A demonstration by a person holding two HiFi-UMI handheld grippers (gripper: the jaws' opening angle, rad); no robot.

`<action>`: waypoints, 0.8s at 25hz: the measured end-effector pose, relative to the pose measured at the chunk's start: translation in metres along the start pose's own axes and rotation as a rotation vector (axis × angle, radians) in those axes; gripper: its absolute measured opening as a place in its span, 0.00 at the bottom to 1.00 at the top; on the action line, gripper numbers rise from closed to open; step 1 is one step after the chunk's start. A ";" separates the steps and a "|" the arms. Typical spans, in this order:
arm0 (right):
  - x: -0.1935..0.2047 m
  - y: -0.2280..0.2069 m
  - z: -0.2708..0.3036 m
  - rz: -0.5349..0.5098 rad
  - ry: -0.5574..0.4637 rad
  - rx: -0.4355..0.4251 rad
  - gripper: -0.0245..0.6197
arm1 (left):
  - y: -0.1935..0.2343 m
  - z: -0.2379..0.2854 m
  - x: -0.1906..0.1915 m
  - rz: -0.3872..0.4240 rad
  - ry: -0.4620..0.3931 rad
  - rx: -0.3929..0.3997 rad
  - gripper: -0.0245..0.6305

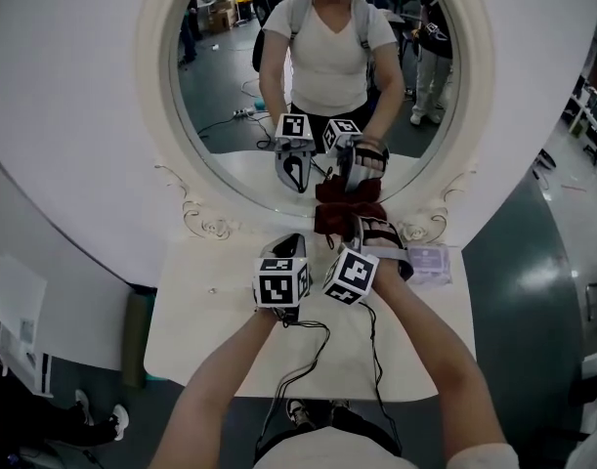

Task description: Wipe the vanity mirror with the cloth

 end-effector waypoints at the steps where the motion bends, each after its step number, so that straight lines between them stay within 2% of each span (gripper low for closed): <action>1: -0.001 -0.001 -0.002 0.012 -0.006 0.001 0.13 | 0.000 -0.002 -0.001 0.008 -0.004 -0.001 0.05; 6: -0.005 -0.012 -0.014 0.066 -0.034 0.024 0.13 | 0.002 -0.019 -0.010 0.042 -0.040 -0.010 0.05; 13: -0.020 -0.034 -0.051 0.195 -0.107 0.069 0.13 | 0.008 -0.061 -0.027 0.060 -0.118 -0.037 0.05; 20: -0.035 -0.051 -0.101 0.444 -0.200 0.073 0.13 | 0.014 -0.104 -0.039 0.066 -0.195 -0.056 0.05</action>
Point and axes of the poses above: the fingertips, and each gripper's own axes: z forward along the fingers, y to its left, x out of its underside, the point moved 4 cm from there along -z, backward along the fingers, and after that the axes turned 1 degree about x, right-handed, at the moved point
